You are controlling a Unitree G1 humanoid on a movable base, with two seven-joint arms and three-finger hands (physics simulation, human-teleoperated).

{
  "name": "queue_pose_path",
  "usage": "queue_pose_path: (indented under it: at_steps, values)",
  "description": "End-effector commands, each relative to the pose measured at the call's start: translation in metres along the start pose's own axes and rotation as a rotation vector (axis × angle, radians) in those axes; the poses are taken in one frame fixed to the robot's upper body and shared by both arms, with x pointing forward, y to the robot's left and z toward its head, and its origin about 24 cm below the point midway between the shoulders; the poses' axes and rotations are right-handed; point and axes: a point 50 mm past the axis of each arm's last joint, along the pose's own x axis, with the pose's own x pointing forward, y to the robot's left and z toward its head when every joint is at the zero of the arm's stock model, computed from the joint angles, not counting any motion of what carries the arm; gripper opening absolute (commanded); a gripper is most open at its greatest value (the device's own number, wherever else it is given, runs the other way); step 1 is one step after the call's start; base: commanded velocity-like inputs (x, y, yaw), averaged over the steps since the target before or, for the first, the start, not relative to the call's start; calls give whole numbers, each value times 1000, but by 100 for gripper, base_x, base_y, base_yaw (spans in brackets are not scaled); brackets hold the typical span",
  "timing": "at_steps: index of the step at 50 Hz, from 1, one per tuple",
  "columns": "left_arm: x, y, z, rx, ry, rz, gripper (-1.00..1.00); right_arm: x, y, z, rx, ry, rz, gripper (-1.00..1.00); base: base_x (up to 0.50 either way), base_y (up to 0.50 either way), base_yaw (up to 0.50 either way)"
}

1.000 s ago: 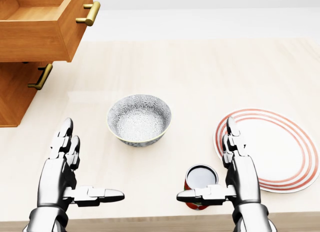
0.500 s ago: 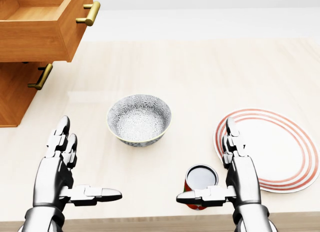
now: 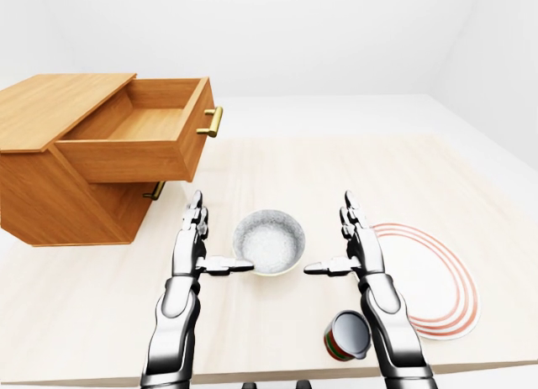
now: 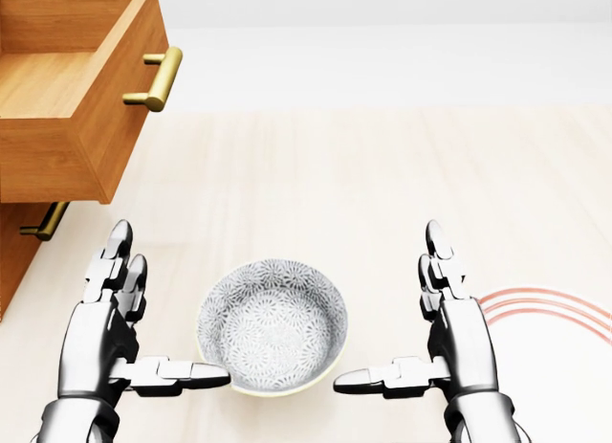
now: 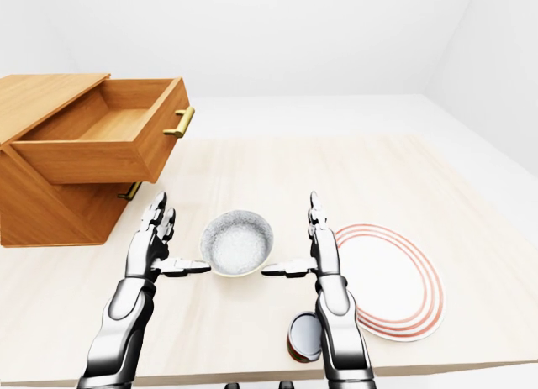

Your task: Put the bowl on top of the cabinet.

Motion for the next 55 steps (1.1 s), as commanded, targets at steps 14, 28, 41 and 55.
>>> queue_pose_path:
  at_steps: [14,28,41,55]
  values:
    - [-1,0,4,8,-15,0,100,-1,0,1,4,-8,7,100,50,7,0]
    - [-2,1,-2,39,7,19,100,2,-4,0,18,-11,-40,100,32,4,0]
    - [-10,-2,4,217,-91,83,100,2,-3,0,15,-10,-36,100,0,0,0]
    - [-14,-3,0,426,-122,183,100,3,-2,-2,16,-11,-31,100,0,0,0]
